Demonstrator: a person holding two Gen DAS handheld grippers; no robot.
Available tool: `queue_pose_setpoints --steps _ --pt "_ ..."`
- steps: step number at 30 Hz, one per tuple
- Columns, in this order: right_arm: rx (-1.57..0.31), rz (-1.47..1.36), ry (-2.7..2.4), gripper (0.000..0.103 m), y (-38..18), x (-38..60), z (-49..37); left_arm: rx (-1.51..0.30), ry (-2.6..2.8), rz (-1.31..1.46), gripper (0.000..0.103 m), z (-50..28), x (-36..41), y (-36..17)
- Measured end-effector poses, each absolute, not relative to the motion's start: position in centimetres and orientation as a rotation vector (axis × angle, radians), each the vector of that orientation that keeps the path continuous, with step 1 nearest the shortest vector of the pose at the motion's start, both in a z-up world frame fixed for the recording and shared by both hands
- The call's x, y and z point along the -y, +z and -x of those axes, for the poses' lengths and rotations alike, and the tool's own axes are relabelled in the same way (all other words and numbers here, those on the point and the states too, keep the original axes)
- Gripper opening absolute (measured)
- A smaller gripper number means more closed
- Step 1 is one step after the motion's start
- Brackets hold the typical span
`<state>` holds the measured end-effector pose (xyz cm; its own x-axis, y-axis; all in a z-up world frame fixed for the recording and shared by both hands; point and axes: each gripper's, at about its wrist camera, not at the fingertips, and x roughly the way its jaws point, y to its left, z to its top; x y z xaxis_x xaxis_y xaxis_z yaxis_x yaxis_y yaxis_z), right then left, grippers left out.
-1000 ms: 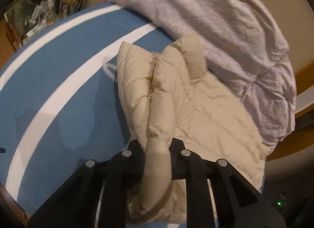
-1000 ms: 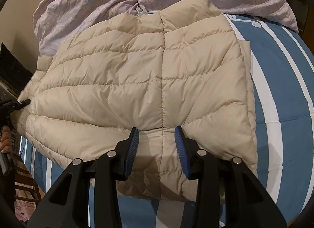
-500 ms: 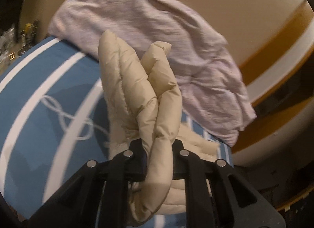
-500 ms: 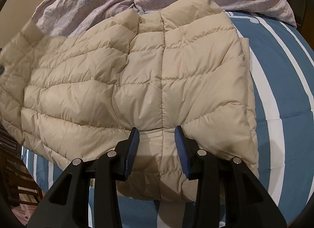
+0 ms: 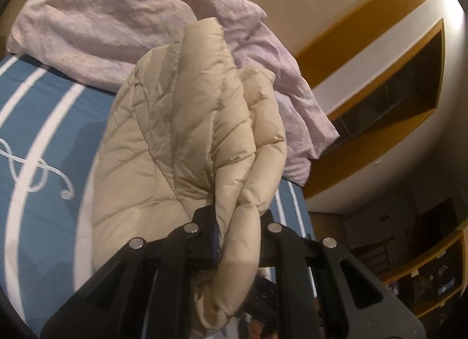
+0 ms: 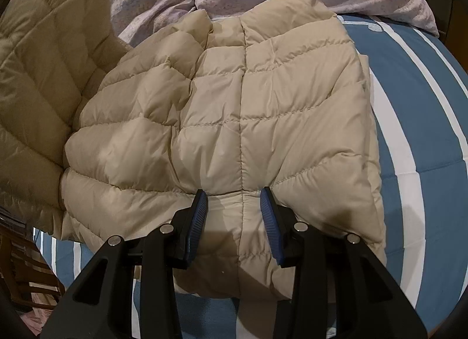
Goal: Fold large clothes
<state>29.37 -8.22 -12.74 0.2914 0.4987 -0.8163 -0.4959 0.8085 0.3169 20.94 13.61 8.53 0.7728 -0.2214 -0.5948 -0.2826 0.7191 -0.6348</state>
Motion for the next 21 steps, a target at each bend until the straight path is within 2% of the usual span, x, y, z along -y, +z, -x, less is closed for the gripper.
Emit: queue_pose_setpoints --steps 12,21 --pt "-1.081 -0.019 0.669 0.041 -13.1 8.6 -29.4 -0.811 -0.082 0.778 0.014 -25.2 -7.7 5.9" --pt "-1.081 -0.031 0.676 0.041 -13.2 8.7 -29.5 -0.868 -0.115 0.79 0.014 -27.2 -6.0 4.0"
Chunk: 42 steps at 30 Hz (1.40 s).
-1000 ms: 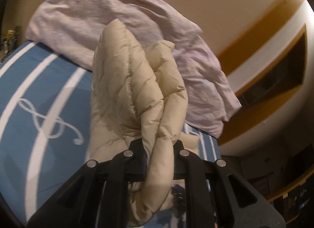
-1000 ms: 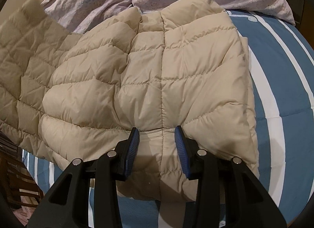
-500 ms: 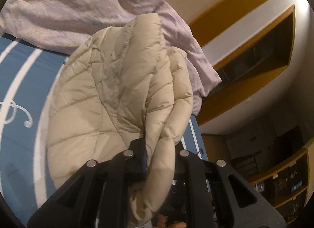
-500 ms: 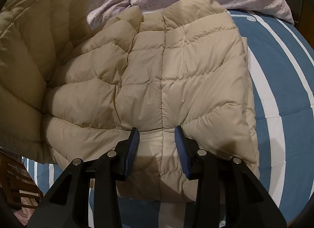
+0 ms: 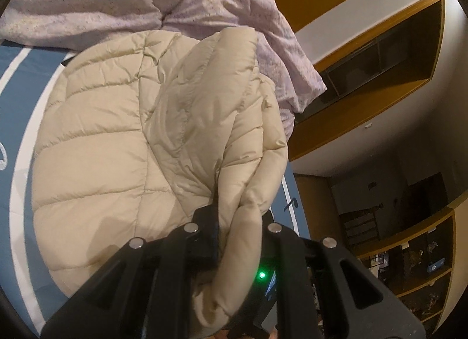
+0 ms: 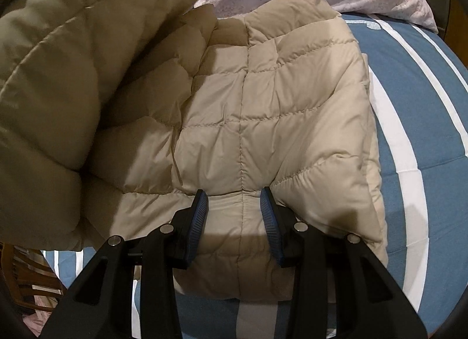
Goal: Fold large clothes
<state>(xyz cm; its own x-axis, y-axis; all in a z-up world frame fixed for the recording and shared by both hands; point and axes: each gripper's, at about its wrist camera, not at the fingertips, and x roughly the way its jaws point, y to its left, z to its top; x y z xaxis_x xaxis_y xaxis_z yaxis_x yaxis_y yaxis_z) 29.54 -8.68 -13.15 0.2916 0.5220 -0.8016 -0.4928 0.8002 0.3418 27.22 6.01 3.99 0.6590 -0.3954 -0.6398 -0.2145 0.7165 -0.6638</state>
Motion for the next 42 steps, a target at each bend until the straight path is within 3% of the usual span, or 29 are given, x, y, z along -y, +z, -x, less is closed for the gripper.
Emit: queue_pose_setpoints --steps 17,20,25,28,42 --pt "-1.074 -0.057 0.688 0.041 -13.6 9.2 -30.2 -0.99 -0.15 0.803 0.016 -31.0 -3.4 0.7" --pt "-1.076 -0.062 0.69 0.041 -13.3 9.5 -30.0 -1.004 -0.16 0.829 0.021 -31.1 -3.6 0.5" --pt "-1.078 -0.067 0.692 0.041 -13.4 9.9 -30.4 -0.971 -0.19 0.843 0.046 -30.5 -4.4 2.1" --pt "-1.078 -0.064 0.694 0.041 -13.5 10.0 -30.5 -0.944 -0.195 0.819 0.053 -30.1 -4.7 3.5" --pt "-1.081 -0.06 0.698 0.041 -13.7 10.0 -30.6 -0.907 -0.003 0.619 0.057 -27.7 -7.1 5.5"
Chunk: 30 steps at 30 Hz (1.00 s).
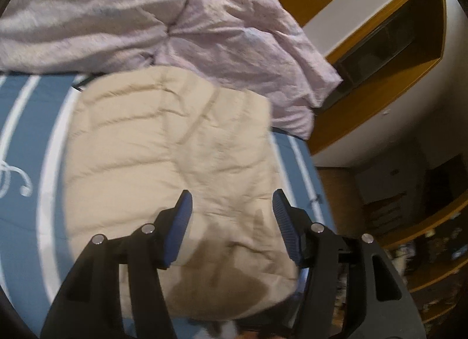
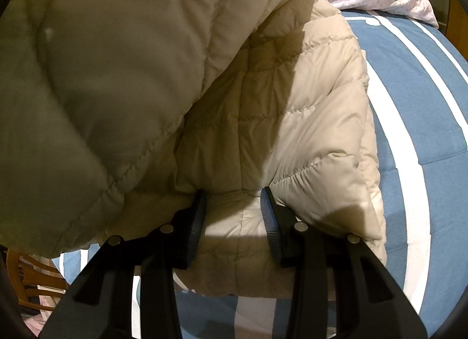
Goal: Fold large clothes
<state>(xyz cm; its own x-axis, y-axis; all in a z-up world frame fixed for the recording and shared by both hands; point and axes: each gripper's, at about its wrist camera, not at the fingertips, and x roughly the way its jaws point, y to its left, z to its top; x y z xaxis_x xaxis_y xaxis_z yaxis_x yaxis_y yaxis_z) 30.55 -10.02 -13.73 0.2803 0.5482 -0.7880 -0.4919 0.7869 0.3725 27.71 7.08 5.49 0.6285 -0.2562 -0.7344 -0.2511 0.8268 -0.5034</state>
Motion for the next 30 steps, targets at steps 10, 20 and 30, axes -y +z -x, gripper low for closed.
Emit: queue_pose_setpoints --steps 10,20,30 --pt "-1.072 -0.062 0.708 0.041 -13.9 10.3 -30.3 -0.977 0.183 0.57 0.057 -26.5 -10.3 1.5" --pt "-1.073 -0.112 0.707 0.04 -13.2 12.1 -30.3 -1.024 0.139 0.572 0.057 -27.4 -8.2 -0.6" --pt "-0.994 -0.098 0.596 0.04 -11.2 16.4 -30.8 -1.07 0.088 0.539 0.057 -28.9 -5.6 -2.5"
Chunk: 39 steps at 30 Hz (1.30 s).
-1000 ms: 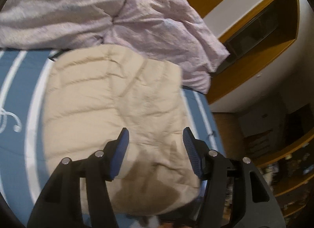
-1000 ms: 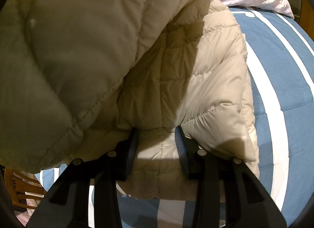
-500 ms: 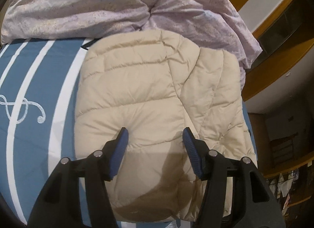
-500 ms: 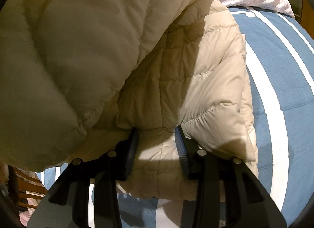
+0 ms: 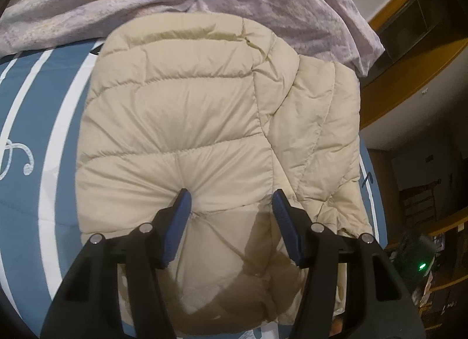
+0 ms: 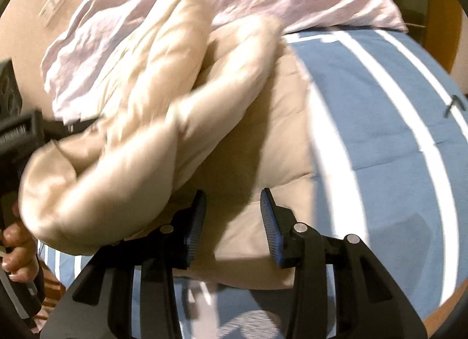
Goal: Fold large clothes
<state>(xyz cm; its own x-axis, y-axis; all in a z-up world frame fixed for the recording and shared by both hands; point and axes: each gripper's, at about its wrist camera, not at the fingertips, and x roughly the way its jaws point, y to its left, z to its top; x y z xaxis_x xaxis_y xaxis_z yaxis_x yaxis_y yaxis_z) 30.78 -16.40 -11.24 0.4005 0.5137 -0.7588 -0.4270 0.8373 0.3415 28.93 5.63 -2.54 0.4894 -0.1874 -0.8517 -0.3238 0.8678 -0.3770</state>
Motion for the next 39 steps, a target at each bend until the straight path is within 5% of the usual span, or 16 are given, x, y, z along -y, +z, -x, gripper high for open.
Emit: queue_pose_setpoints --steps 21,39 --pt "-0.863 -0.209 0.561 0.028 -6.9 19.2 -32.7 -1.113 0.039 0.495 0.059 -30.8 -2.6 -5.2" --pt "-0.973 -0.09 0.525 0.022 -11.7 16.1 -32.7 -1.063 0.025 0.42 0.06 -30.3 -3.9 -2.3"
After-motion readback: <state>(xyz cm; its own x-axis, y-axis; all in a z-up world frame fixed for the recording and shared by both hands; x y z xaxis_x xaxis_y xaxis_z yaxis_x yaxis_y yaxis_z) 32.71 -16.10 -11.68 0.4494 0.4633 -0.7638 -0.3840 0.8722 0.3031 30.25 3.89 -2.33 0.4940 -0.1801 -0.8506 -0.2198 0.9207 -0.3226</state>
